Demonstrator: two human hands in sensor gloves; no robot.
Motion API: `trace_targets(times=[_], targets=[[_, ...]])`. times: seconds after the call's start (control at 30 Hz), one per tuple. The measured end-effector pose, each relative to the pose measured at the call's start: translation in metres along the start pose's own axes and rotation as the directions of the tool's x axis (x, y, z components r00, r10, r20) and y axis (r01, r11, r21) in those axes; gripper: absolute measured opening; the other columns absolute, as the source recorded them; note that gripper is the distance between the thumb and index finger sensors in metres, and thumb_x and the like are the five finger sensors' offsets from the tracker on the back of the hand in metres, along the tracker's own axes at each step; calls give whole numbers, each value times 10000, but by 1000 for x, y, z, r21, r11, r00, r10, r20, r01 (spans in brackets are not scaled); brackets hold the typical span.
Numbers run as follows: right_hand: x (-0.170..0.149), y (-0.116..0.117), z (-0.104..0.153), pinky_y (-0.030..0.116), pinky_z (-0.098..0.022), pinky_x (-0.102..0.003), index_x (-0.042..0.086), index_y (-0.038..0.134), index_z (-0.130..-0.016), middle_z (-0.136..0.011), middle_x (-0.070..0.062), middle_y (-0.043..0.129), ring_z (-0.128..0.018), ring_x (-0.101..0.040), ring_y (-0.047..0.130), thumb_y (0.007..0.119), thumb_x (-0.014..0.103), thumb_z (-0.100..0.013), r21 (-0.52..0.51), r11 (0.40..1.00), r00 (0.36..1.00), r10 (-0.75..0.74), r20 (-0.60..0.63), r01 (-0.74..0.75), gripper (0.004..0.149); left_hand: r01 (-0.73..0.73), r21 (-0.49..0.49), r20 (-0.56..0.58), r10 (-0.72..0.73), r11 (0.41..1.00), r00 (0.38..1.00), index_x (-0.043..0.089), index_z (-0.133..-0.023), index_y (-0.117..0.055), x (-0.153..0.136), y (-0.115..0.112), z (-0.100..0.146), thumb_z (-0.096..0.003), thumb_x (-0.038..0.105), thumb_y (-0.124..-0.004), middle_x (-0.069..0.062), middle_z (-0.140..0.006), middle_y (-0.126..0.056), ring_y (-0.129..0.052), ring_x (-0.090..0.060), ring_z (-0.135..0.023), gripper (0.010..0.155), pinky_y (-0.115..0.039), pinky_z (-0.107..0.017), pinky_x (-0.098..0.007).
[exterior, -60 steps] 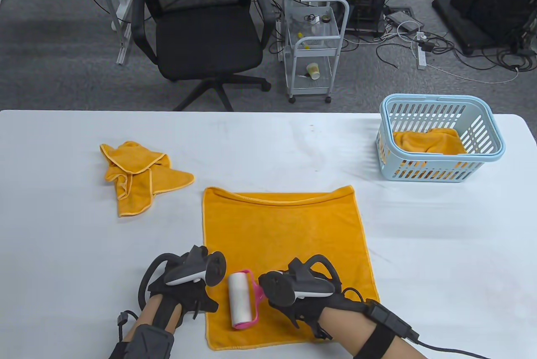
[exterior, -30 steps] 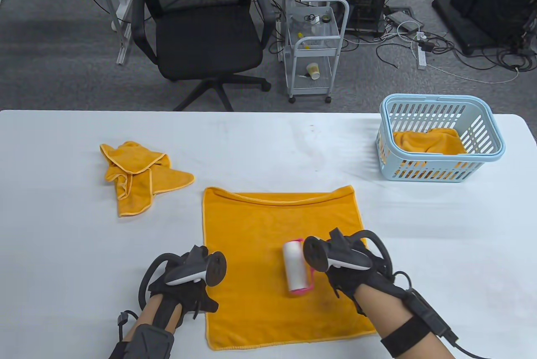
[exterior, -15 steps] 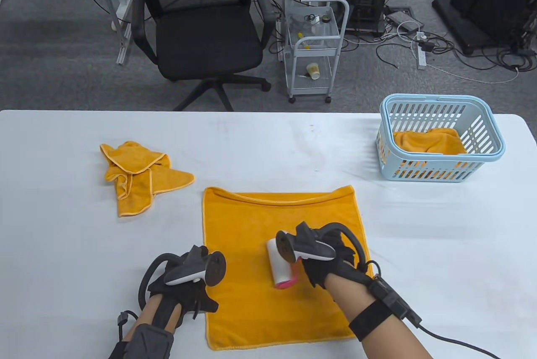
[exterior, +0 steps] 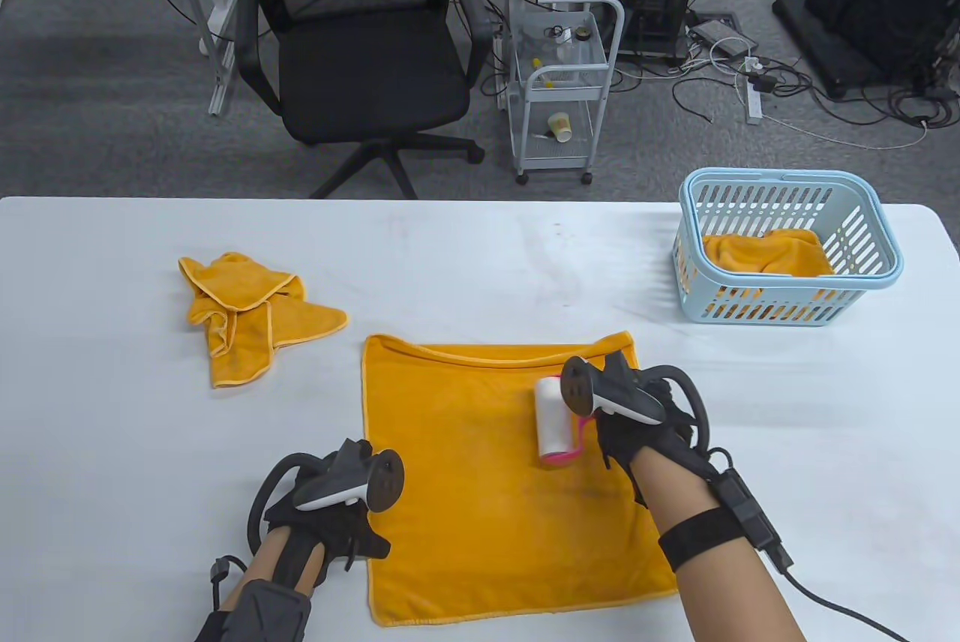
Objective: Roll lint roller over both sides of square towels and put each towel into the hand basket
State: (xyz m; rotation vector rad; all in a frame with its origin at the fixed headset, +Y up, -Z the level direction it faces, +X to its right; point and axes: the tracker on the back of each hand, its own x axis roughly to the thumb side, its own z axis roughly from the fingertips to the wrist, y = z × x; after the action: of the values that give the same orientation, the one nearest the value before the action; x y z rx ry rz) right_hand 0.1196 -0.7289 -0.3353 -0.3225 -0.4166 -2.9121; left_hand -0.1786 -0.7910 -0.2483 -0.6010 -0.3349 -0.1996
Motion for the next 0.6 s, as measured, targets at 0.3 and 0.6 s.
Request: trace_targets(times=[0.3,0.6], targets=[[95,4,-11,722,-624,-608,268,609,-1059,-1024,-100,737,-895,-406,829,882,271,-494,-55,995,982,88,168,-80,628,0,1,5,0,1000,1000,288,-1092,-398,0,0,0,-288,677,-902,-138,-1223,-312,-535,-450,-1077,1025,-503,-739,-714],[37,2,-24,665,-649,-649,305,647,-1040,-990,-86,788,-889,-401,819,902,205,-485,8,953,951,304,-64,-304,619,-1,1,6,1,1000,1000,287,-1092,-398,0,0,0,-289,676,-903,-136,-1223,-311,-534,-451,-1076,1026,-502,-739,-714]])
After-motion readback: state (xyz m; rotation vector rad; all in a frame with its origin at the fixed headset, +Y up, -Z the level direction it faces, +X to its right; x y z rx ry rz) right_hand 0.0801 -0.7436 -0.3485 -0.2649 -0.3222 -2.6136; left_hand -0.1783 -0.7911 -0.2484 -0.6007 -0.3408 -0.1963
